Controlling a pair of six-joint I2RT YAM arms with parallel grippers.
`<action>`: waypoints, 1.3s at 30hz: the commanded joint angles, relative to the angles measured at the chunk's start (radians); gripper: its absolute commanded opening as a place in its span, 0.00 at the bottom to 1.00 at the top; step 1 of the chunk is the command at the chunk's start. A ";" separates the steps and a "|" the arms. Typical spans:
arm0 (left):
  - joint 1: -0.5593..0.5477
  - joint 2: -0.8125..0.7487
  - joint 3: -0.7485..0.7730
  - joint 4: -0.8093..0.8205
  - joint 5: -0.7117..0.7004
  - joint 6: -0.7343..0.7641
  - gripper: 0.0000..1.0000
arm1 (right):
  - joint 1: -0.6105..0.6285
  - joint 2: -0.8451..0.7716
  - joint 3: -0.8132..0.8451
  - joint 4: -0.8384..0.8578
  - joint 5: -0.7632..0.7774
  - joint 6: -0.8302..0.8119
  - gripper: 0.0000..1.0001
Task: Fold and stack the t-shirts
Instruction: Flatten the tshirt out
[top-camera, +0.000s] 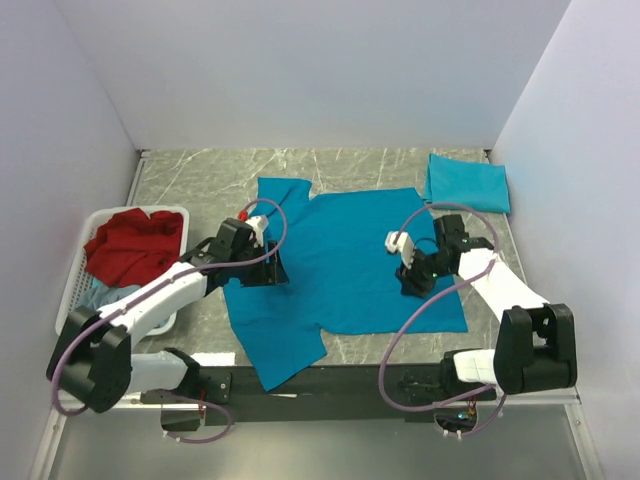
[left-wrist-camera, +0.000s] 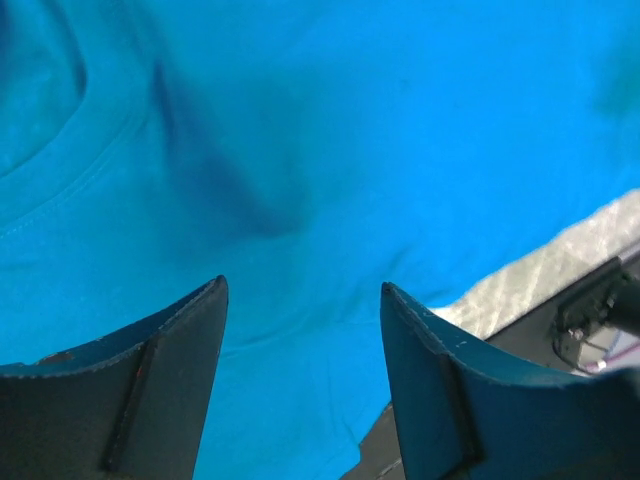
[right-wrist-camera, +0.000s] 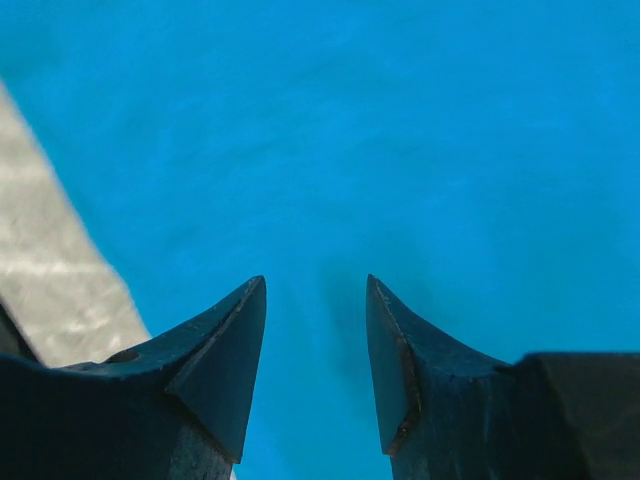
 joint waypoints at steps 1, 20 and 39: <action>-0.007 0.056 -0.008 0.066 -0.040 -0.059 0.65 | 0.021 -0.055 -0.045 -0.021 -0.054 -0.153 0.52; 0.006 0.479 0.132 0.073 -0.131 -0.145 0.00 | 0.041 -0.043 -0.025 0.011 -0.048 -0.066 0.49; 0.121 -0.142 -0.038 0.064 -0.008 -0.201 0.53 | -0.082 0.057 0.160 0.123 0.047 0.276 0.50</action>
